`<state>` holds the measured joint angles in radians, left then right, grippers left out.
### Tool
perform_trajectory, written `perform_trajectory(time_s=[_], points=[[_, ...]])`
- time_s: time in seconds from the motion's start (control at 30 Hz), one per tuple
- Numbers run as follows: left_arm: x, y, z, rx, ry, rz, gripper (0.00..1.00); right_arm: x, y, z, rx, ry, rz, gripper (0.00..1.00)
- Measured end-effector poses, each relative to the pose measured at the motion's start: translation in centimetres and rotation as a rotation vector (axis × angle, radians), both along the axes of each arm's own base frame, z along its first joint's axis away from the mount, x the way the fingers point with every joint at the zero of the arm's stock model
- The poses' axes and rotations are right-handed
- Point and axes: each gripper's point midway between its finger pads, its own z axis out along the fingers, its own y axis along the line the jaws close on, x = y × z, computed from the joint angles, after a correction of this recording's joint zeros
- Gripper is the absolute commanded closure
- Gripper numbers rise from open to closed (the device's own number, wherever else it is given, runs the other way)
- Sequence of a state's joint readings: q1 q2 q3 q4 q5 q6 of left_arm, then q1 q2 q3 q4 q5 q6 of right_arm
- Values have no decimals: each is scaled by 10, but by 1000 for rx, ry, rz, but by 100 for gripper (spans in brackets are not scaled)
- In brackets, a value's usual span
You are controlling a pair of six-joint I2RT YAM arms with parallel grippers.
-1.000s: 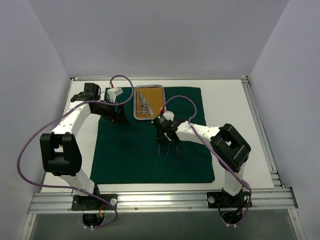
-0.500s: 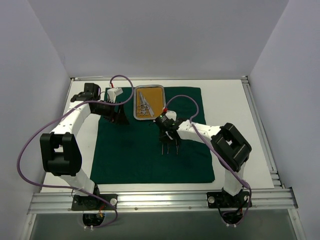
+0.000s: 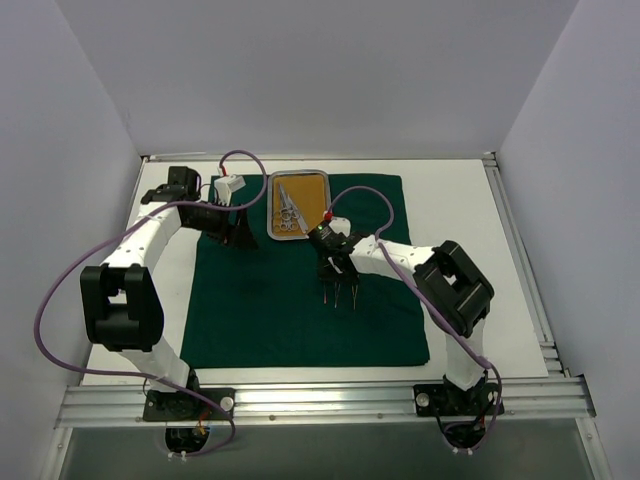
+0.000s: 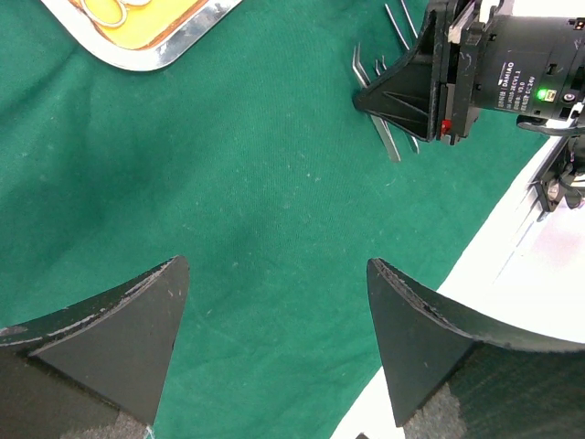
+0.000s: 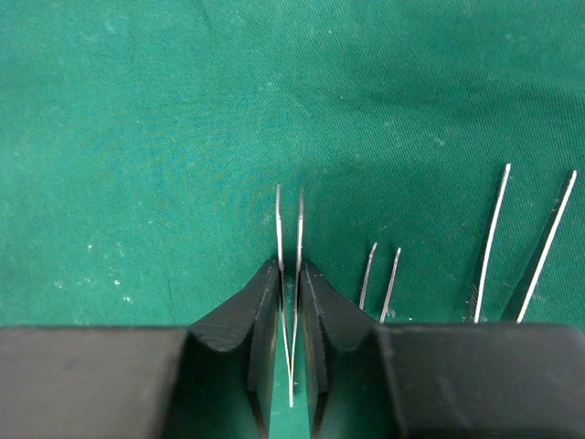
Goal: Open and lay out the surgical kit
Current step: Adjust the medical item.
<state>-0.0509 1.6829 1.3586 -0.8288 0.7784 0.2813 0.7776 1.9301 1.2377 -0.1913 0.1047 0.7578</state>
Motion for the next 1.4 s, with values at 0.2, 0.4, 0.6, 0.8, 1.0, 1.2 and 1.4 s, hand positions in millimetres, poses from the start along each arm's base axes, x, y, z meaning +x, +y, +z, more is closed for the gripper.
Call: perform_trajectory(time_s=[0.2, 0.4, 0.6, 0.8, 1.0, 1.2, 1.4], points=[[0, 0, 0, -3, 1, -1, 12, 1, 1, 0, 3, -3, 0, 75], [0, 0, 0, -4, 1, -1, 12, 2, 2, 1, 6, -7, 0, 73], [0, -1, 0, -6, 1, -2, 12, 2, 2, 1, 6, -7, 0, 78], [0, -1, 1, -7, 2, -3, 12, 2, 1, 1, 4, -7, 3, 95], [0, -1, 0, -7, 2, -3, 12, 4, 1, 0, 13, -14, -1, 100], [-4, -2, 1, -17, 4, -23, 20, 0, 4, 13, 77, -57, 43, 100], [-15, -12, 20, -76, -37, -135, 32, 4, 12, 101, 242, -293, 157, 100]])
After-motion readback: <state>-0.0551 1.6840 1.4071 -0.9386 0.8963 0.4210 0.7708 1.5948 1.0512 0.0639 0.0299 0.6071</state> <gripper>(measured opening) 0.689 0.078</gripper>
